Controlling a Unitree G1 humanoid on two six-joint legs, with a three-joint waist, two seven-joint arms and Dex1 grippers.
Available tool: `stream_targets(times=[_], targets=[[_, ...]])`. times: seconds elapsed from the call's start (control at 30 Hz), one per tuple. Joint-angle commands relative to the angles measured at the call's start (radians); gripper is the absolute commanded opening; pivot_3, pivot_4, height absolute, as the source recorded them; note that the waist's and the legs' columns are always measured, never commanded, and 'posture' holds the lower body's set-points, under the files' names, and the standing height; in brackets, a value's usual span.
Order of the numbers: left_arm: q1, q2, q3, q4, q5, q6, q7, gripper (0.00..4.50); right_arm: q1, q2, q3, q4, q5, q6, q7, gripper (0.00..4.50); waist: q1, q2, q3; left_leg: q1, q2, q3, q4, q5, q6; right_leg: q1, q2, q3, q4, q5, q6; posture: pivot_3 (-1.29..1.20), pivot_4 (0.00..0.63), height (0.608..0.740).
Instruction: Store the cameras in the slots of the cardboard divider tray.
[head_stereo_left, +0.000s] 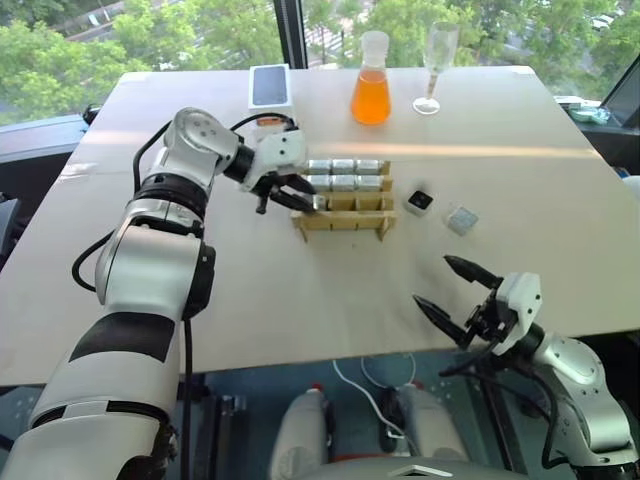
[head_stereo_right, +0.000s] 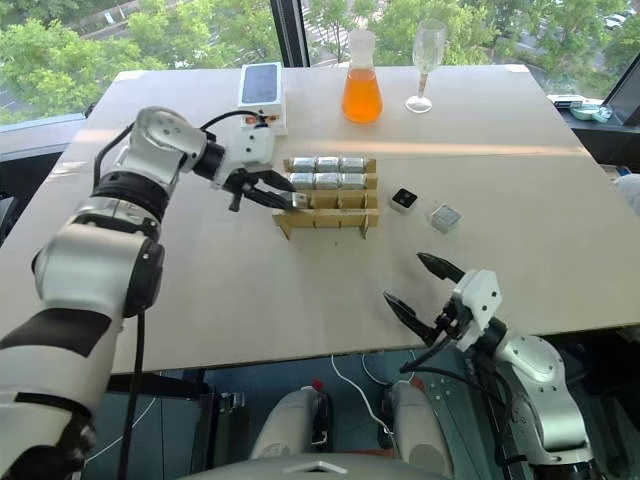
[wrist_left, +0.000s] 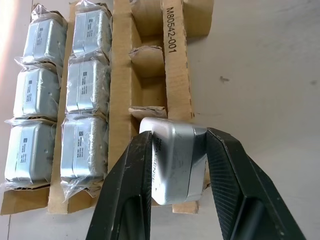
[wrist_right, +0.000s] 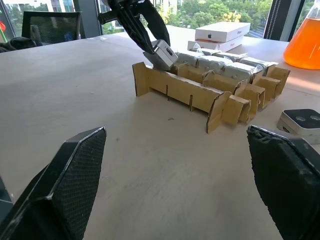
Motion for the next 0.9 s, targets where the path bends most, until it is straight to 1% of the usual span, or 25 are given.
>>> stream_targets(times=[0.03, 0.27, 0.5, 0.57, 0.6, 0.63, 0.67, 0.73, 0.77, 0.83, 0.9], targets=[[-0.016, 0.002, 0.01, 0.002, 0.011, -0.031, 0.029, 1.01, 0.006, 0.004, -0.001, -0.047, 0.005, -0.024, -0.012, 4.5, 0.0, 0.0, 0.0, 0.0, 0.0, 0.0, 0.0, 0.0, 0.0, 0.0, 0.0, 0.0, 0.0, 0.0, 0.0, 0.0, 0.15, 0.74], [-0.01, -0.019, 0.013, 0.007, 0.024, -0.049, 0.062, 1.01, 0.026, 0.012, 0.006, -0.059, -0.002, -0.033, -0.027, 4.5, 0.0, 0.0, 0.0, 0.0, 0.0, 0.0, 0.0, 0.0, 0.0, 0.0, 0.0, 0.0, 0.0, 0.0, 0.0, 0.0, 0.15, 0.74], [-0.015, -0.027, 0.014, 0.016, 0.037, -0.012, 0.067, 1.01, 0.035, 0.01, 0.005, -0.068, -0.003, -0.036, -0.038, 4.5, 0.0, 0.0, 0.0, 0.0, 0.0, 0.0, 0.0, 0.0, 0.0, 0.0, 0.0, 0.0, 0.0, 0.0, 0.0, 0.0, 0.15, 0.74], [-0.015, -0.027, 0.016, 0.016, 0.039, -0.002, 0.069, 2.04, 0.037, 0.009, 0.004, -0.07, -0.003, -0.035, -0.041, 4.5, 0.0, 0.0, 0.0, 0.0, 0.0, 0.0, 0.0, 0.0, 0.0, 0.0, 0.0, 0.0, 0.0, 0.0, 0.0, 0.0, 0.15, 0.74], [-0.015, -0.027, 0.017, 0.016, 0.038, 0.002, 0.07, 2.27, 0.036, 0.008, 0.003, -0.07, -0.002, -0.035, -0.041, 4.5, 0.0, 0.0, 0.0, 0.0, 0.0, 0.0, 0.0, 0.0, 0.0, 0.0, 0.0, 0.0, 0.0, 0.0, 0.0, 0.0, 0.15, 0.74], [-0.015, -0.028, 0.019, 0.016, 0.037, 0.003, 0.077, 2.69, 0.035, 0.008, 0.002, -0.07, -0.002, -0.035, -0.042, 4.5, 0.0, 0.0, 0.0, 0.0, 0.0, 0.0, 0.0, 0.0, 0.0, 0.0, 0.0, 0.0, 0.0, 0.0, 0.0, 0.0, 0.15, 0.74], [-0.016, -0.029, 0.021, 0.015, 0.036, 0.001, 0.087, 3.24, 0.035, 0.008, 0.002, -0.07, -0.002, -0.035, -0.042, 4.5, 0.0, 0.0, 0.0, 0.0, 0.0, 0.0, 0.0, 0.0, 0.0, 0.0, 0.0, 0.0, 0.0, 0.0, 0.0, 0.0, 0.15, 0.74], [-0.017, -0.032, 0.024, 0.012, 0.038, -0.019, 0.142, 4.17, 0.032, 0.008, 0.003, -0.069, -0.001, -0.033, -0.042, 4.5, 0.0, 0.0, 0.0, 0.0, 0.0, 0.0, 0.0, 0.0, 0.0, 0.0, 0.0, 0.0, 0.0, 0.0, 0.0, 0.0, 0.15, 0.74], [-0.018, -0.034, 0.026, 0.01, 0.039, -0.032, 0.172, 4.44, 0.03, 0.008, 0.004, -0.069, 0.0, -0.033, -0.042, 4.5, 0.0, 0.0, 0.0, 0.0, 0.0, 0.0, 0.0, 0.0, 0.0, 0.0, 0.0, 0.0, 0.0, 0.0, 0.0, 0.0, 0.15, 0.74], [-0.02, -0.035, 0.034, 0.009, 0.032, -0.052, 0.195, 4.44, 0.026, 0.009, 0.006, -0.067, 0.0, -0.032, -0.041, 4.5, 0.0, 0.0, 0.0, 0.0, 0.0, 0.0, 0.0, 0.0, 0.0, 0.0, 0.0, 0.0, 0.0, 0.0, 0.0, 0.0, 0.15, 0.74], [-0.019, -0.031, 0.045, 0.006, 0.023, -0.073, 0.179, 4.44, 0.022, 0.01, 0.008, -0.064, 0.0, -0.032, -0.041, 4.5, 0.0, 0.0, 0.0, 0.0, 0.0, 0.0, 0.0, 0.0, 0.0, 0.0, 0.0, 0.0, 0.0, 0.0, 0.0, 0.0, 0.15, 0.74]])
